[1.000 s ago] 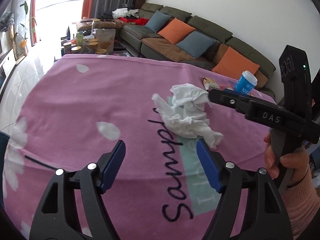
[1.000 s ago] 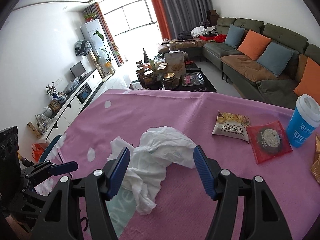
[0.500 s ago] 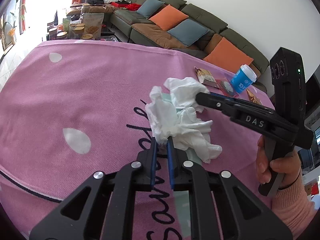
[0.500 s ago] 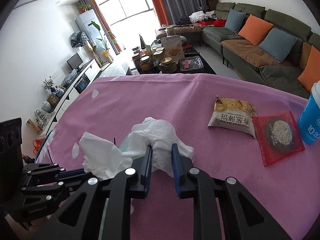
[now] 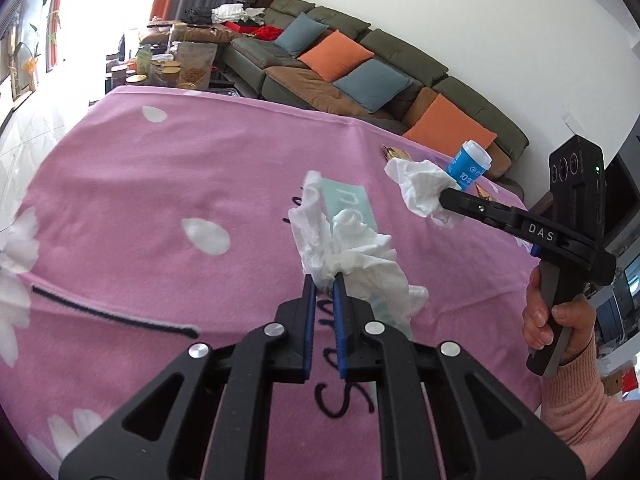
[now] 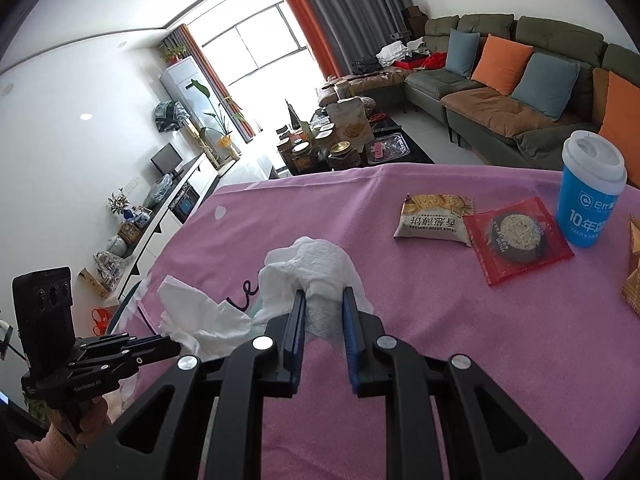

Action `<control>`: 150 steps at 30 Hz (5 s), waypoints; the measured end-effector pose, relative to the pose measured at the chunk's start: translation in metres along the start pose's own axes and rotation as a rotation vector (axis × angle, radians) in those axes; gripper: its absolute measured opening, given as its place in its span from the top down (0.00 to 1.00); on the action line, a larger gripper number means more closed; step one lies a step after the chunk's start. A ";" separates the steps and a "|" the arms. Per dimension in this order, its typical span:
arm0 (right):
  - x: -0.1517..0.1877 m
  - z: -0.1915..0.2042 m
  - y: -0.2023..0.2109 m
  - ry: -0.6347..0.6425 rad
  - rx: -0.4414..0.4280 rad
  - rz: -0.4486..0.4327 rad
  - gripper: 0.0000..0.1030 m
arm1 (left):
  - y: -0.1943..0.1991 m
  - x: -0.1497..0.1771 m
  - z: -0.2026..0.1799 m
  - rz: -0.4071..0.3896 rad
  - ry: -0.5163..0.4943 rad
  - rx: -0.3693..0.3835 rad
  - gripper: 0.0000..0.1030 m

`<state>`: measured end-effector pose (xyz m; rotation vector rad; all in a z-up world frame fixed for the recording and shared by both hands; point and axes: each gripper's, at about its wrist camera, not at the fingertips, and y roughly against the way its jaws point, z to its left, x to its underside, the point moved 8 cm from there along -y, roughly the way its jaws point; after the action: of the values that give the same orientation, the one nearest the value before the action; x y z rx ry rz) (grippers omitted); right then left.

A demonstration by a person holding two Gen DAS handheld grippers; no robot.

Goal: Collect trash
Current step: 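Grasp a white tissue with the left tool while the right grasps another tissue, then carry both white tissues from the table over the teal bin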

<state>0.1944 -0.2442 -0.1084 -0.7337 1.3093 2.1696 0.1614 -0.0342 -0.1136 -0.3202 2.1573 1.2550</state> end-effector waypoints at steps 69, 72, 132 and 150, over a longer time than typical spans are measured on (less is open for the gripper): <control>0.066 0.159 -0.016 0.195 -0.240 0.038 0.84 | 0.154 0.066 0.088 -0.216 0.124 -0.312 0.91; 0.066 0.162 -0.019 0.200 -0.240 0.042 0.84 | 0.158 0.068 0.092 -0.220 0.131 -0.318 0.91; 0.068 0.242 -0.066 0.283 -0.351 0.138 0.83 | 0.205 0.076 0.167 -0.292 0.274 -0.431 0.91; 0.064 0.260 -0.084 0.295 -0.376 0.174 0.82 | 0.220 0.076 0.188 -0.311 0.313 -0.478 0.91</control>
<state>0.1532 0.0333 -0.1023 -1.1607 1.1455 2.5617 0.0667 0.2467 -0.0746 -1.0693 1.9200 1.5999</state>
